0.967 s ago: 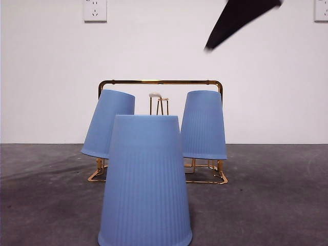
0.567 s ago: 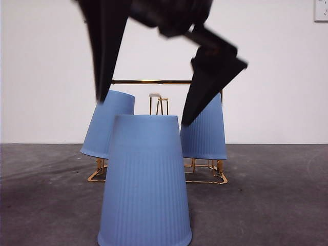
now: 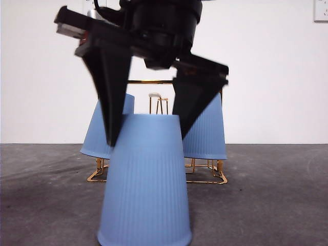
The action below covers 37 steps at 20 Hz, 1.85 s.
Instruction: Pick the top cup and place it on cupholder, pick up the mid cup and place it on cupholder, last pick the bottom cup and place it on cupholder.
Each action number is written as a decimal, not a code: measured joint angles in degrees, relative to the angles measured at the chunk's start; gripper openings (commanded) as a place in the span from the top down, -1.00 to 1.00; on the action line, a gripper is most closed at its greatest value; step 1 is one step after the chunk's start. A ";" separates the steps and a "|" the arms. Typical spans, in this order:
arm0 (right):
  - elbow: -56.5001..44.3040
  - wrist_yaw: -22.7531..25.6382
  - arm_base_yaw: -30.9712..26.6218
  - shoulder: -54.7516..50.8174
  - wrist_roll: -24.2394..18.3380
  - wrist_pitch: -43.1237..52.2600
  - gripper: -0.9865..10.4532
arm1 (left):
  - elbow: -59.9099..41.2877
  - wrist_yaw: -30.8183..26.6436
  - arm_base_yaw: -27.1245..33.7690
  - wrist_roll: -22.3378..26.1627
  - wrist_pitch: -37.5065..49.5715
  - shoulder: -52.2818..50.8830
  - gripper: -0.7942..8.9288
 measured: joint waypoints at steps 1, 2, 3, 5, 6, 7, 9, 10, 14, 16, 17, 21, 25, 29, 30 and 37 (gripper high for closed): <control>1.07 0.00 0.09 0.00 0.00 -0.44 0.55 | 0.00 0.00 0.00 0.00 0.00 -0.02 -0.13; 2.69 0.44 0.24 0.00 0.00 -1.40 0.55 | 0.00 0.00 0.00 0.00 0.00 0.00 -0.13; 5.09 0.76 0.26 0.00 0.00 -3.19 0.55 | 0.00 0.00 0.00 0.00 0.00 0.00 -0.13; 11.87 3.17 0.35 0.00 -0.31 -8.11 0.55 | 0.00 0.00 0.00 0.00 0.00 0.00 -0.13; 15.76 5.33 0.37 0.00 -0.48 -11.10 0.55 | 0.00 0.00 0.00 0.00 -0.02 0.00 -0.13; 19.58 7.80 0.35 0.00 -0.59 -14.12 0.55 | 0.00 0.00 0.00 0.02 0.00 0.00 -0.13; 25.77 11.91 -0.46 0.00 -1.44 -17.14 0.55 | 0.00 0.00 0.00 0.02 0.00 0.00 -0.13; 28.41 13.62 -1.01 0.00 -1.90 -17.11 0.55 | 0.00 0.00 0.00 0.02 0.02 0.00 -0.13; 32.92 15.23 -4.48 0.00 -3.50 -13.00 0.55 | 0.00 0.00 0.00 0.00 0.02 0.00 -0.13; 32.89 14.95 -6.75 0.02 -4.15 -11.50 0.55 | 0.00 0.00 0.00 0.00 0.02 0.00 -0.13; 32.89 14.21 -7.61 0.07 -4.48 -10.58 0.55 | 0.00 0.00 0.00 0.00 0.02 0.00 -0.13; 32.89 13.90 -10.97 1.88 -5.07 -8.13 0.55 | 0.00 0.00 0.00 0.00 0.04 0.00 -0.13; 32.89 12.96 -12.46 4.00 -6.32 -7.80 0.55 | 0.00 0.00 0.00 0.00 0.04 0.00 -0.13; 32.89 13.25 -12.83 6.67 -6.56 -8.59 0.55 | 0.00 0.00 0.00 0.00 0.02 0.00 -0.13; 32.89 13.20 -12.98 7.65 -6.69 -8.76 0.55 | 0.00 0.00 0.00 0.00 0.02 0.00 -0.13; 32.89 12.46 -13.57 14.40 -8.00 -7.78 0.53 | 0.00 0.00 0.00 0.00 0.02 0.00 -0.13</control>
